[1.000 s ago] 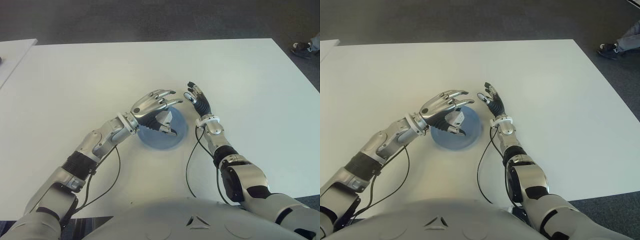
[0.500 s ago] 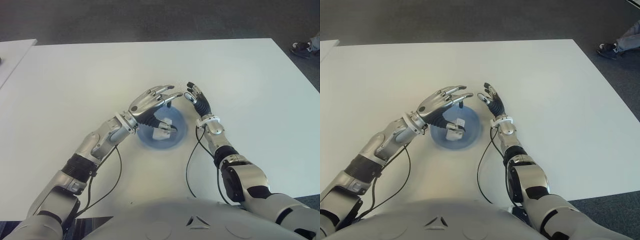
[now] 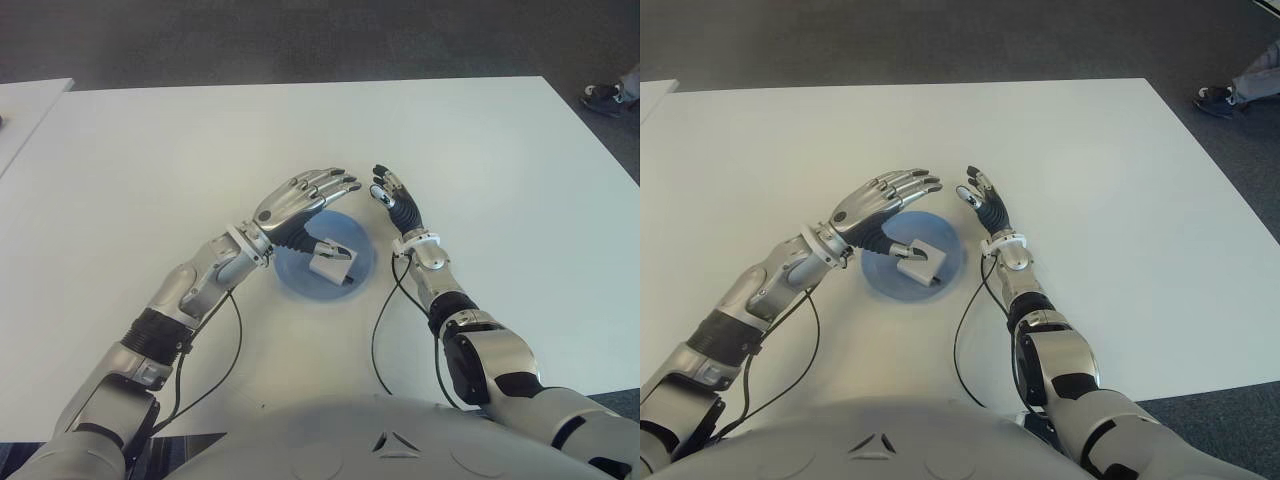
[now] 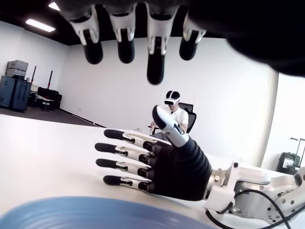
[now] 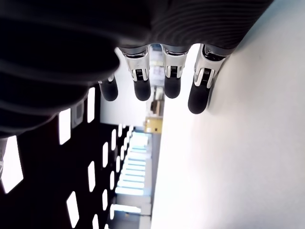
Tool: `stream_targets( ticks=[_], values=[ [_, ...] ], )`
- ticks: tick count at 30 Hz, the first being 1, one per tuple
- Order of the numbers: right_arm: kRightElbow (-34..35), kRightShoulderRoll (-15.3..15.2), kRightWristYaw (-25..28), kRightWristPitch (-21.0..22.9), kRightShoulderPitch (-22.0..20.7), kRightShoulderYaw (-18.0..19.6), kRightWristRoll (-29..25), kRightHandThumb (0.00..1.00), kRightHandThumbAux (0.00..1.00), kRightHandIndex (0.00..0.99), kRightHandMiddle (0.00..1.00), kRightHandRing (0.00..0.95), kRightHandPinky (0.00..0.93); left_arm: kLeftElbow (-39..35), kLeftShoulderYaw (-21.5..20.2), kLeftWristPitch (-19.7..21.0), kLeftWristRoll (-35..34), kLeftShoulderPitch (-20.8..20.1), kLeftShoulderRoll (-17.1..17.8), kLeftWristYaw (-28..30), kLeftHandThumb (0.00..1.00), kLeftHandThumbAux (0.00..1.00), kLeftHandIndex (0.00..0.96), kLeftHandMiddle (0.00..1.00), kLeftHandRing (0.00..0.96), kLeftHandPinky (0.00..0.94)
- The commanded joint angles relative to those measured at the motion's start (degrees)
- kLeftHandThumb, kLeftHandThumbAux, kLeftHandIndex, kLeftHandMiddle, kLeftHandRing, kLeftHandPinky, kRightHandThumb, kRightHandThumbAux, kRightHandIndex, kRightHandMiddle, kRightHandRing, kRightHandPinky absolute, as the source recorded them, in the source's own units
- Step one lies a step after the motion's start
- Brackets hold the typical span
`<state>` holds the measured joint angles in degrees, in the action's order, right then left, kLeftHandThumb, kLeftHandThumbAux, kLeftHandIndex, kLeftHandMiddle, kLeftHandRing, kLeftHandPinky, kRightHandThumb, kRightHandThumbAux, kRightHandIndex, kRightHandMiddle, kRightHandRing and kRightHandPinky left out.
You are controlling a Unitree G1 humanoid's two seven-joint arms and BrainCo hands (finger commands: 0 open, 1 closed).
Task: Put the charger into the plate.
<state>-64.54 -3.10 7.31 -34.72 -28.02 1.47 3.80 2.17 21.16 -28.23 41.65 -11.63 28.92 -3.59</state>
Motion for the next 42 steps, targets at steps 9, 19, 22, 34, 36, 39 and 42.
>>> stream_targets(
  ticks=[9, 19, 22, 34, 36, 39, 42],
  values=[
    [-2.6, 0.5, 1.9, 4.8, 4.7, -0.4, -0.2, 0.011, 0.411, 0.000, 0.000, 0.000, 0.000, -0.1, -0.5, 0.7, -0.2, 1.2, 0.3, 2.8, 0.130, 0.230, 0.000, 0.000, 0.000, 0.000],
    [-2.1, 0.5, 1.8, 5.1, 4.9, -0.7, -0.1, 0.014, 0.395, 0.000, 0.000, 0.000, 0.000, 0.4, -0.9, 1.6, 0.6, 1.2, 0.4, 2.7, 0.119, 0.247, 0.009, 0.000, 0.000, 0.000],
    [-2.1, 0.5, 1.7, 5.2, 4.9, -0.8, -0.1, 0.014, 0.388, 0.000, 0.000, 0.000, 0.000, 1.3, -1.5, 1.8, -0.4, 1.0, 0.3, 2.6, 0.116, 0.250, 0.016, 0.001, 0.000, 0.000],
    [-2.1, 0.5, 1.7, 4.9, 4.8, -0.8, -0.2, 0.000, 0.334, 0.000, 0.000, 0.000, 0.000, 24.5, -15.2, -1.3, -38.2, -1.1, -11.0, 9.4, 0.117, 0.379, 0.004, 0.011, 0.000, 0.000],
    [-2.1, 0.6, 1.4, 4.9, 4.7, -0.8, -0.2, 0.000, 0.327, 0.000, 0.000, 0.000, 0.000, 29.2, -19.1, 0.0, -44.6, -2.8, -14.5, 11.0, 0.109, 0.405, 0.002, 0.005, 0.000, 0.000],
    [-2.0, 0.6, 0.8, 4.8, 4.7, -0.5, -0.4, 0.000, 0.318, 0.000, 0.000, 0.000, 0.000, 36.3, -24.0, -0.5, -50.6, -5.0, -17.5, 12.4, 0.089, 0.469, 0.000, 0.001, 0.000, 0.001],
    [-1.9, 0.6, 0.6, 4.6, 4.8, -0.2, -0.7, 0.000, 0.321, 0.000, 0.000, 0.000, 0.000, 38.4, -26.3, -0.5, -54.0, -5.4, -19.1, 13.8, 0.077, 0.500, 0.000, 0.000, 0.000, 0.001]
  ],
)
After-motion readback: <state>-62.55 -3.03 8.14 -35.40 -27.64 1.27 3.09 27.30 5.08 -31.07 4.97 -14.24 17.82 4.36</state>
